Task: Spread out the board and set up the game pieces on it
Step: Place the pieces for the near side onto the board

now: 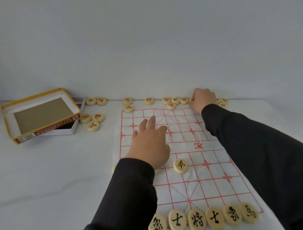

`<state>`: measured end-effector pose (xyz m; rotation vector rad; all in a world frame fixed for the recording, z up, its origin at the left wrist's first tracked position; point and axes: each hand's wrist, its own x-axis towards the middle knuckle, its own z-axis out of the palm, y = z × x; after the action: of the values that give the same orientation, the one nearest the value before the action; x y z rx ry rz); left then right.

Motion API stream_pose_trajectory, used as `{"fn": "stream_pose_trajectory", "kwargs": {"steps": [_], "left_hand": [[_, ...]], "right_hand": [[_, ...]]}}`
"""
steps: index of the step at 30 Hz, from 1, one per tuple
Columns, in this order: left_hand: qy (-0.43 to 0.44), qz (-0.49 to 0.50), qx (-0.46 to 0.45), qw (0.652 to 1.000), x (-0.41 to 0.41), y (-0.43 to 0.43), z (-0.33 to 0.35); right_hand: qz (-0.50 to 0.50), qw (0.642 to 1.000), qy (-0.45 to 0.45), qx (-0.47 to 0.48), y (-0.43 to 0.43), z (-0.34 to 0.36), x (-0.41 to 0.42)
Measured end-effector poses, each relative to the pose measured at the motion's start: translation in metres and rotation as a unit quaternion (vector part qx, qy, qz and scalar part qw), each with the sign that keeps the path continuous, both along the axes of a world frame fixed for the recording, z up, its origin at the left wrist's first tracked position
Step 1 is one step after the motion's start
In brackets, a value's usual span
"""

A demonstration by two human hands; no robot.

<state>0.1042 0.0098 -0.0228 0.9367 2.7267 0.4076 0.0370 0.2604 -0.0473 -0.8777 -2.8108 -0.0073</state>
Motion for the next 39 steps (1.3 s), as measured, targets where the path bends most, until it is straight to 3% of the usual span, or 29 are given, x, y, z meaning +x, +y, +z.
{"fn": "stream_pose_trajectory", "kwargs": {"steps": [4,8,12,14,19,25,29,39], "left_hand": [[0.008,-0.013,-0.002,1.0,0.002,0.003,-0.001],[0.006,-0.039,-0.01,0.999,0.008,0.005,-0.001],[0.02,-0.046,-0.02,0.999,0.015,0.008,0.0],[0.033,-0.055,-0.015,0.998,0.022,0.011,0.002],[0.067,-0.067,0.02,0.995,0.043,0.016,0.005],[0.096,-0.056,0.074,0.991,0.07,0.014,0.004],[0.096,-0.071,0.104,0.987,0.091,0.015,0.001],[0.109,-0.129,0.112,0.979,0.112,0.031,-0.009]], "right_hand": [[0.013,0.992,0.103,-0.072,-0.014,0.009,0.014],[0.011,0.954,0.215,-0.207,-0.044,0.029,0.042],[0.017,0.85,0.292,-0.438,-0.073,0.05,0.087],[0.028,0.822,0.293,-0.488,-0.085,0.052,0.113],[0.027,0.832,0.283,-0.477,-0.096,0.047,0.17],[0.052,0.868,0.232,-0.437,-0.092,0.05,0.21],[0.042,0.86,0.24,-0.448,-0.08,0.052,0.227],[0.024,0.899,0.15,-0.41,-0.053,0.043,0.276]]}}
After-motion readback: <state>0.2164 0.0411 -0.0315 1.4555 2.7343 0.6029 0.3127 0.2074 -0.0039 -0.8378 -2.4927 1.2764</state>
